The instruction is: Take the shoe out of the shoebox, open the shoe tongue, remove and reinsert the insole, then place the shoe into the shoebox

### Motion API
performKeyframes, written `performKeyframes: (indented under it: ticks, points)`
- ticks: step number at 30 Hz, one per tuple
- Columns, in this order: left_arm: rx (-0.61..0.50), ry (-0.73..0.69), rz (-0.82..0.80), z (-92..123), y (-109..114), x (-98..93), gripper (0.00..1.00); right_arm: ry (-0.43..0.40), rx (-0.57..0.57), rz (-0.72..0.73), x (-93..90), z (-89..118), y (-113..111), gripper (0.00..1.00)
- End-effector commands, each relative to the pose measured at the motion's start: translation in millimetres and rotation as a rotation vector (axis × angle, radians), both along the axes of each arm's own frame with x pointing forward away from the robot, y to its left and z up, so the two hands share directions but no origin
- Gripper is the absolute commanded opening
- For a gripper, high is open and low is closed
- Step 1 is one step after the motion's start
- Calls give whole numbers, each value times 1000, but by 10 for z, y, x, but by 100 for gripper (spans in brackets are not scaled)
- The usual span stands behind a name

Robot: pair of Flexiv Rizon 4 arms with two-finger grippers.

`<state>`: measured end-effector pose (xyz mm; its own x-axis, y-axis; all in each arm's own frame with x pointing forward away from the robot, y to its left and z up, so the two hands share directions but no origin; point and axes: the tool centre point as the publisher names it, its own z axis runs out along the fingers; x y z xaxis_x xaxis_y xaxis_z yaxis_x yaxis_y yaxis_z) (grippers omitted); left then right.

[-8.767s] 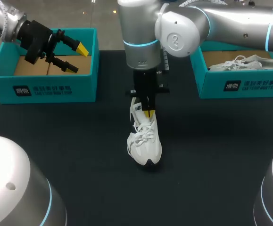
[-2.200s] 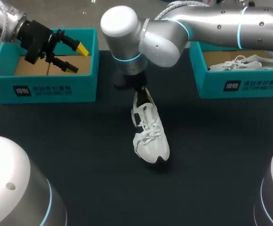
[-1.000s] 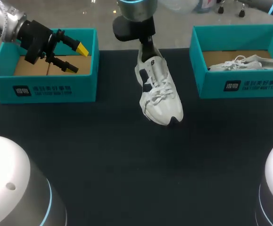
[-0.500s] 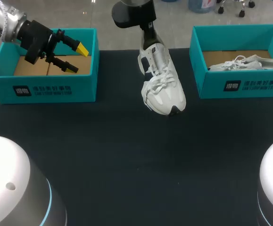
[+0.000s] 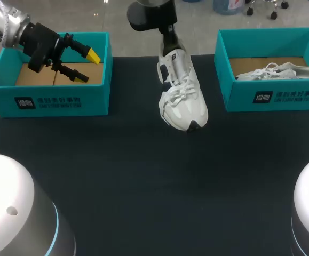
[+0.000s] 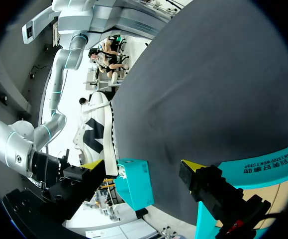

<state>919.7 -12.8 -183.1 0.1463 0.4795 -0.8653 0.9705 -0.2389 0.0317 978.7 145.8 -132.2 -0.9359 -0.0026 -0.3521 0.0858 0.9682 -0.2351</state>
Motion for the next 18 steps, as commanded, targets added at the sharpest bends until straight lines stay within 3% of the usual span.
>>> performKeyframes:
  ticks: [1,7,18]
  points:
    - [3,0,-1,3,3,0,100,15,51,-59,295,18,-287,0]
    - [3,0,-1,3,3,0,100,-8,100,-94,609,37,-730,0]
    - [3,0,-1,3,3,0,100,-15,-2,-204,904,39,-1342,0]
